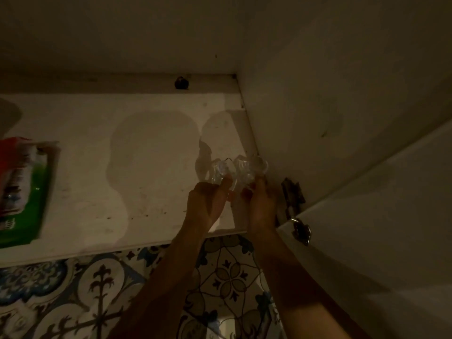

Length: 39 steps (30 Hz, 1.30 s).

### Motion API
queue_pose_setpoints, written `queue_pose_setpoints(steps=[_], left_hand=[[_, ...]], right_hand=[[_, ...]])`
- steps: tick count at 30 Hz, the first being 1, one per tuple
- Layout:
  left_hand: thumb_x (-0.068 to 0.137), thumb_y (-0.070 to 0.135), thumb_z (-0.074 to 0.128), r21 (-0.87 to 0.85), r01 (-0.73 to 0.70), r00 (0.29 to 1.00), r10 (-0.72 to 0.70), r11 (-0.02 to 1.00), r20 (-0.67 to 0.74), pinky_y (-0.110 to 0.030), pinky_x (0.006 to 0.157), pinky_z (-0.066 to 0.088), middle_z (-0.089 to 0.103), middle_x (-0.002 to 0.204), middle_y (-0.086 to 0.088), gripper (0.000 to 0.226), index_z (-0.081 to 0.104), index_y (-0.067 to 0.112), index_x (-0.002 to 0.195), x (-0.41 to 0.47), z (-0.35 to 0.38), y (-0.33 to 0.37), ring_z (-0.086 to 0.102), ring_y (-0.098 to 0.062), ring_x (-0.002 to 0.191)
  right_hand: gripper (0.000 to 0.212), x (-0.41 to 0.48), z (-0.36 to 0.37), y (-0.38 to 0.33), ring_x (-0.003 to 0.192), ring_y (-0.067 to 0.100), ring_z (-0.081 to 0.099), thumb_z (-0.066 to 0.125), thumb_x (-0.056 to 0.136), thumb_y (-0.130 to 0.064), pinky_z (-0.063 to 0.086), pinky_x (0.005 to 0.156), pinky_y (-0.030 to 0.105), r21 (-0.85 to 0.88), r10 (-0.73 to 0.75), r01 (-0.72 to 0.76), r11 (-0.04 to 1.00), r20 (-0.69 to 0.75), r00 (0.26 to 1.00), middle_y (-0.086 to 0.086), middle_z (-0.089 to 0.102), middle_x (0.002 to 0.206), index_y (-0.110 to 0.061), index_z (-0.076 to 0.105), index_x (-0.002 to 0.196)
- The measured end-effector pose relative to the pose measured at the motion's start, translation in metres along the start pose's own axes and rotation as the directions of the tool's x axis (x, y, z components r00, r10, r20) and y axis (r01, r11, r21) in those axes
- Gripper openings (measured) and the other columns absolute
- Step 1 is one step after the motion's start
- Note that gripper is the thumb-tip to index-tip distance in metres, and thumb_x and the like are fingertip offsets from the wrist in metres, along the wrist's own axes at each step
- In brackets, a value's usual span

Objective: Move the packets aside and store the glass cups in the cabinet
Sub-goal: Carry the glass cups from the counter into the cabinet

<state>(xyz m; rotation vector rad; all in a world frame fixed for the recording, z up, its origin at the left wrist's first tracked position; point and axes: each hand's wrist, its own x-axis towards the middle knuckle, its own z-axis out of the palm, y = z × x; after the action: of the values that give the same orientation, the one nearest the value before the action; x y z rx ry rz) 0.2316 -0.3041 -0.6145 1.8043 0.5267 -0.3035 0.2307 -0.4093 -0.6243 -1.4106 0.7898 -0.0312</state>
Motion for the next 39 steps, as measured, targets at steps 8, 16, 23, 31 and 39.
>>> queue_pose_setpoints(steps=[8,16,23,31,39], left_hand=[[0.081,0.049,0.078,0.078,-0.29,0.93,0.3,0.954,-0.211,-0.012,0.061,0.045,0.071,0.07,-0.001,0.039,0.07,0.011,0.076,-0.001,0.008,-0.013,0.068,-0.006,0.067],[0.085,0.001,0.077,-0.123,-0.337,0.936,0.319,0.933,-0.146,0.0,0.056,0.043,0.07,0.095,0.005,0.017,0.064,0.003,0.095,0.002,0.028,-0.008,0.061,0.025,0.066],[0.085,0.01,0.08,-0.178,-0.317,0.943,0.29,0.932,-0.161,-0.002,0.065,0.048,0.066,0.133,-0.004,0.016,0.066,0.013,0.092,0.014,0.033,-0.017,0.062,0.026,0.078],[0.087,0.011,0.078,-0.084,-0.361,0.927,0.347,0.929,-0.143,-0.005,0.073,0.051,0.065,0.136,-0.008,0.013,0.066,0.014,0.092,0.009,0.029,-0.014,0.066,0.002,0.095],[0.093,0.016,0.072,-0.02,-0.323,0.944,0.321,0.946,-0.08,0.005,0.069,0.041,0.054,0.111,0.028,0.029,0.068,0.015,0.122,-0.019,0.011,-0.011,0.061,-0.003,0.098]], right_hand=[[0.032,0.003,0.012,0.01,0.112,0.028,0.067,0.051,0.105,-0.03,0.052,0.104,0.052,0.017,-0.084,0.087,0.996,-0.124,0.989,0.011,0.072,0.119,-0.009,0.067,0.123],[0.044,0.009,0.009,0.011,0.12,0.032,0.064,0.047,0.107,-0.037,0.049,0.105,0.041,0.0,-0.116,0.118,0.993,-0.207,0.972,0.016,0.07,0.126,-0.004,0.064,0.129],[0.034,0.007,0.018,0.004,0.116,0.028,0.064,0.053,0.105,-0.029,0.049,0.102,0.036,0.076,-0.068,0.096,0.992,-0.317,0.946,0.012,0.07,0.122,-0.003,0.067,0.123],[0.033,0.008,0.022,0.005,0.118,0.03,0.064,0.058,0.101,-0.029,0.049,0.107,0.048,0.072,-0.036,0.065,0.995,-0.343,0.939,0.011,0.07,0.125,-0.008,0.068,0.124],[0.048,0.001,0.022,0.007,0.11,0.031,0.07,0.064,0.094,-0.039,0.056,0.1,0.05,0.158,0.106,-0.073,0.985,-0.206,0.973,0.013,0.071,0.124,-0.003,0.065,0.124]])
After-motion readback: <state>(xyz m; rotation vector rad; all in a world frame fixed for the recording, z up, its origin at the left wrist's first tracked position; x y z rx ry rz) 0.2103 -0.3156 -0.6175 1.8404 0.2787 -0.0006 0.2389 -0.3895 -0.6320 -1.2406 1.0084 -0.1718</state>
